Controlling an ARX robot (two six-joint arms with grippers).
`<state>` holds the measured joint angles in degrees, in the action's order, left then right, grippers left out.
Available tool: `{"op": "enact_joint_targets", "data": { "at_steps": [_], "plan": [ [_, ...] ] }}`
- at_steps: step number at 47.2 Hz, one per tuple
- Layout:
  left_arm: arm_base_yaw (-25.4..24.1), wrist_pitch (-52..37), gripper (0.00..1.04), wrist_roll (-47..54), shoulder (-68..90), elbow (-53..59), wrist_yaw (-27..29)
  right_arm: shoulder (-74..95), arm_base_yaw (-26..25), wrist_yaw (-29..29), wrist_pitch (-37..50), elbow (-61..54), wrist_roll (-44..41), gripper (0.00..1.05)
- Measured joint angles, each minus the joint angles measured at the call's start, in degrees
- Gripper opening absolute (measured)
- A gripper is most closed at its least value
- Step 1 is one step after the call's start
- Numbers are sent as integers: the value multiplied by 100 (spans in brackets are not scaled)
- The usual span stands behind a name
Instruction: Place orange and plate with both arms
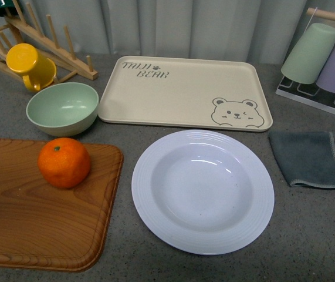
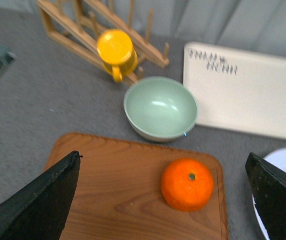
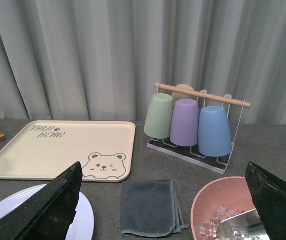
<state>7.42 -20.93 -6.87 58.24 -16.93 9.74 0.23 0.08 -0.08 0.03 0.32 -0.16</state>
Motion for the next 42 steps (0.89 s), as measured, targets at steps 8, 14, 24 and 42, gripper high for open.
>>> {"op": "enact_joint_targets", "data": {
  "at_steps": [8,14,24,42],
  "plan": [
    [457,444,98,315,2194,-1209,249,0,0,0,0,0,0,96],
    [656,898,98,374,2953,-1764,74,0,0,-2,0,0,0,96],
    [815,1014,98,420,3668,-2033,57,0,0,-2,0,0,0,96],
    [914,1016,98,332,4430,-2409,-92,0,0,0,0,0,0,96]
  ]
}}
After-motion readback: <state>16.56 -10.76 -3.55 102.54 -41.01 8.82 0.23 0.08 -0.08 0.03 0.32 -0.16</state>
